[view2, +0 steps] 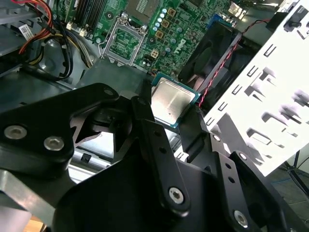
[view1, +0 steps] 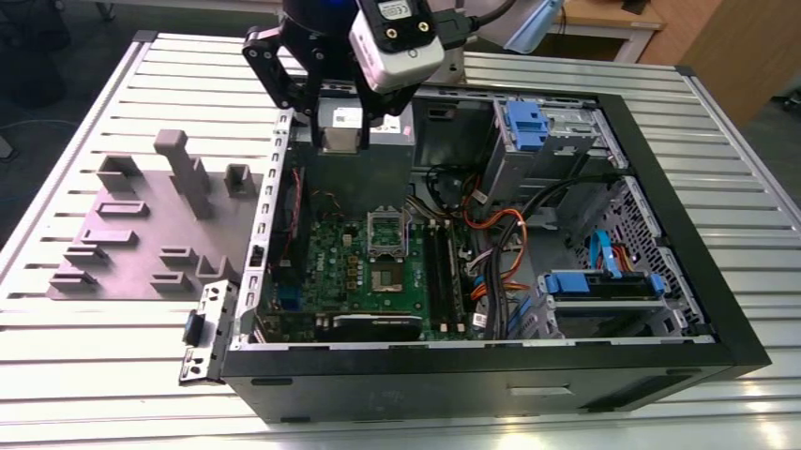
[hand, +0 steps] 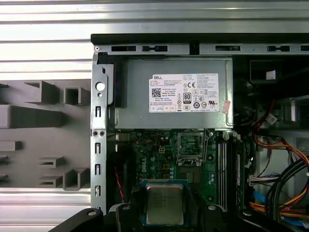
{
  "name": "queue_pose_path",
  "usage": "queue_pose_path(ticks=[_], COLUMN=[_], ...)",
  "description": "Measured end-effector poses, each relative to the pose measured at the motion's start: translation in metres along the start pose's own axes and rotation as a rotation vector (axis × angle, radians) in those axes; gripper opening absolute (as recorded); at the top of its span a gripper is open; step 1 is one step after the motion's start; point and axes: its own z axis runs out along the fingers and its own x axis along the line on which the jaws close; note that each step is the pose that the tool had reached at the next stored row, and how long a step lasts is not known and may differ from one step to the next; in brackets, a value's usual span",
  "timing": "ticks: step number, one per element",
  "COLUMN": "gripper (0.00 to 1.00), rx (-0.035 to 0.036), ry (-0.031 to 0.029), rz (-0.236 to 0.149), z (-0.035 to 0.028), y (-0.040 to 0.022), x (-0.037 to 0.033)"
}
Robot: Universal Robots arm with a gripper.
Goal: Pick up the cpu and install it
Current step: 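Pick up the cpu and move it towards the insertion slot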
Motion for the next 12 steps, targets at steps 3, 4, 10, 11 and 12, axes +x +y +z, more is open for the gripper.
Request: queue_pose_path(ticks=[3,4,10,11,12], gripper=[0.47,0.47,0.47,0.47,0.47], rx=[0.0,0.0,-0.0001,-0.0002,-0.0002], ry=[0.0,0.0,0.0,0.0,0.0], rz=[0.0,0.0,0.0,0.0,0.0], z=[0.0,0.0,-0.0002,-0.0002,-0.0002], y=[0.0,0.0,0.0003,0.0003,0.0002], x=[-0.0005,-0.0008,-0.012,-0.0146,-0.017])
